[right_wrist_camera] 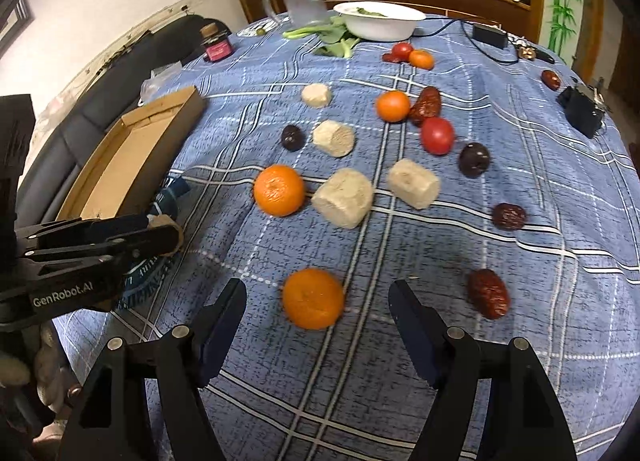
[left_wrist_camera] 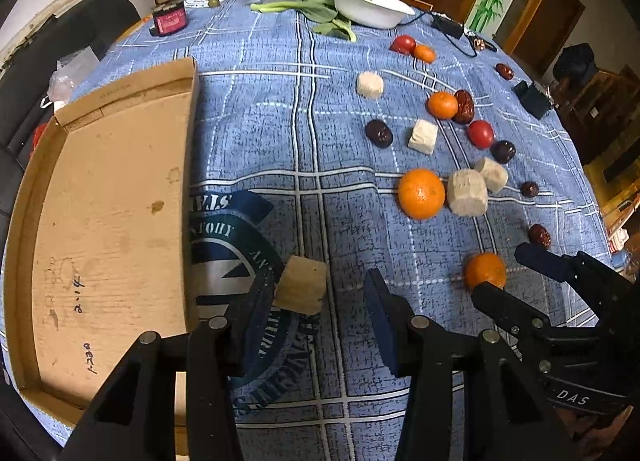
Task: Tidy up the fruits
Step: 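Close the left gripper on the beige cube while the right gripper grasps the orange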
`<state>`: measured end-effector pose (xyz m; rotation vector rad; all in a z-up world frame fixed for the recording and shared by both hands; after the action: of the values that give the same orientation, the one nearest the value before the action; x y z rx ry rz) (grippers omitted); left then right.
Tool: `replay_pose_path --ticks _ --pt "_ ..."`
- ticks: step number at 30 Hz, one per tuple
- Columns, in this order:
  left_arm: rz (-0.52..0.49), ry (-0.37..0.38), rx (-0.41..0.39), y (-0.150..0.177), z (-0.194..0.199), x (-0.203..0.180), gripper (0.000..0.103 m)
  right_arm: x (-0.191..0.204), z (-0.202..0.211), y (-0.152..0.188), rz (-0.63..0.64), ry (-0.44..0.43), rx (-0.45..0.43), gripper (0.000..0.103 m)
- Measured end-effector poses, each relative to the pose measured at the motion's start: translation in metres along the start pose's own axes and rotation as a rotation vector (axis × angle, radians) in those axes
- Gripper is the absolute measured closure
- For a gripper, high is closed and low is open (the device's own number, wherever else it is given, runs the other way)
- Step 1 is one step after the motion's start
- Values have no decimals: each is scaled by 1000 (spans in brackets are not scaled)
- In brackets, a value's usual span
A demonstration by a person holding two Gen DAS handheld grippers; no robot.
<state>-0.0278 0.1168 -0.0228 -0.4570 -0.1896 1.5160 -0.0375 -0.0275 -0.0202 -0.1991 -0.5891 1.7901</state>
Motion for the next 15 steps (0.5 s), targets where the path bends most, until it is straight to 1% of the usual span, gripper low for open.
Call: replay_pose_path --ticks 2,4,5,7,9,11,14,15 --pt "1 4 3 0 -1 1 58 0 -3 0 1 5 9 25" --pt "-7 -7 0 1 -2 1 67 0 -6 1 3 11 16 25" --pt "-14 -24 -1 0 -3 2 77 0 -6 1 5 15 18 26" --pt "-19 -28 -3 0 -3 3 78 1 -8 2 12 24 24 31" --pt "-15 -27 -5 -1 -3 4 78 2 -12 2 18 37 31 42" --pt "-18 -41 -4 -1 -4 5 78 2 -15 3 17 38 41 47" --pt "-14 -40 12 0 -11 4 75 4 -16 2 25 43 37 47" --pt "-25 -51 10 0 -11 2 75 4 -16 2 28 42 37 51"
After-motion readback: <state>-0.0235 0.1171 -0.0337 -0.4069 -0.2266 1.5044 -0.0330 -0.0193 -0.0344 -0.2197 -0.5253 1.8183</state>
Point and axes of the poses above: each gripper's, at about its wrist camera, not at the fingertips, and z roughly against the way its jaws point, x to its left, y to its underside, the point moved 7 cm from there along -z, roughly the way its jaws point, and after that the axes turned 3 degrees about y, right-handed, at the moved point
